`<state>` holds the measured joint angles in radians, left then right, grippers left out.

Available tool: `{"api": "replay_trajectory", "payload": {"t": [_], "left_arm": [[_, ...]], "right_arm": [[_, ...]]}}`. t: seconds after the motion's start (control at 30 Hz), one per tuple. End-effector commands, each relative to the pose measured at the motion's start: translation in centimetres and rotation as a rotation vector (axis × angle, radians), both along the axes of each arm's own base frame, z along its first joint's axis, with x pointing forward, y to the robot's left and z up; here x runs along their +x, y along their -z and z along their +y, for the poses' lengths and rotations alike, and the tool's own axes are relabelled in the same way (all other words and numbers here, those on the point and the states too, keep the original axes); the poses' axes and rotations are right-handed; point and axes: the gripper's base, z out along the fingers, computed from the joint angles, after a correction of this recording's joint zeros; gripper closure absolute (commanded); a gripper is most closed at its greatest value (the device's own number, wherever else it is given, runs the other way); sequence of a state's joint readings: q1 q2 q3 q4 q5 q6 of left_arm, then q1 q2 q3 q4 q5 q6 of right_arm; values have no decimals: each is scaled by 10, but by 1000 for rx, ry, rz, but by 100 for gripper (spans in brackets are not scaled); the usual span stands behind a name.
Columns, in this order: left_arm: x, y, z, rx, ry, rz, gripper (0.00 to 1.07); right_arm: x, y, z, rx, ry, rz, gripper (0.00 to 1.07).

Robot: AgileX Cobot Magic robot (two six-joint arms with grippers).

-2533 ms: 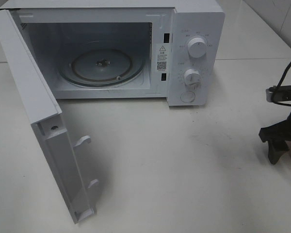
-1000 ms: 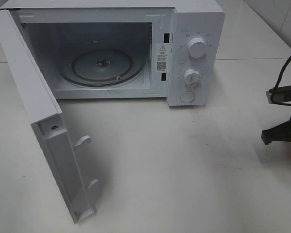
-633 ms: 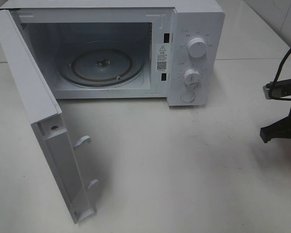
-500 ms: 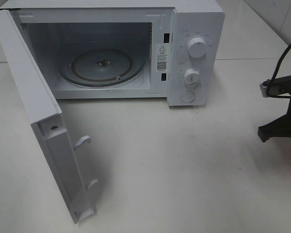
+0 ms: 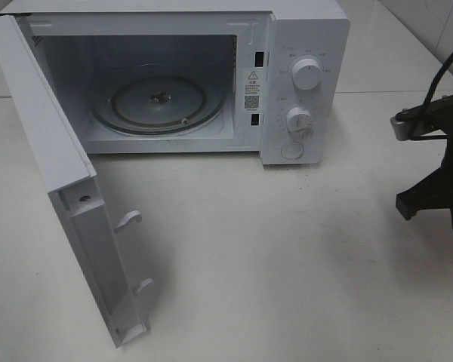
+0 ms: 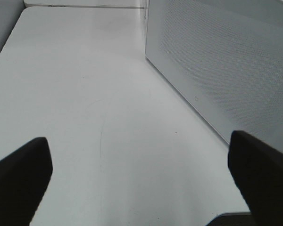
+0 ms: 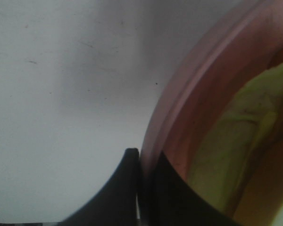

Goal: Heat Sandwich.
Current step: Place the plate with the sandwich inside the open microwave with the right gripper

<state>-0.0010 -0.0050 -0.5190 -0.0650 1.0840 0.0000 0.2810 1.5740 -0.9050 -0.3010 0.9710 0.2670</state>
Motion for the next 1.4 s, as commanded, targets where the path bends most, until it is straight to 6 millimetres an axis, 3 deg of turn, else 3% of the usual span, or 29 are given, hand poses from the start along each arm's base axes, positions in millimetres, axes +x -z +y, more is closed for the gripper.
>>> {"api": "replay_trajectory", "payload": {"t": [0.03, 0.9, 1.4], "left_arm": [[-2, 0, 0, 3, 5, -29, 10], [-2, 0, 0, 3, 5, -29, 10], [-2, 0, 0, 3, 5, -29, 10]], "right_arm": [[-7, -8, 7, -22, -46, -12, 107], [-45, -16, 82, -46, -412, -6, 107], [-77, -18, 125, -98, -697, -35, 106]]}}
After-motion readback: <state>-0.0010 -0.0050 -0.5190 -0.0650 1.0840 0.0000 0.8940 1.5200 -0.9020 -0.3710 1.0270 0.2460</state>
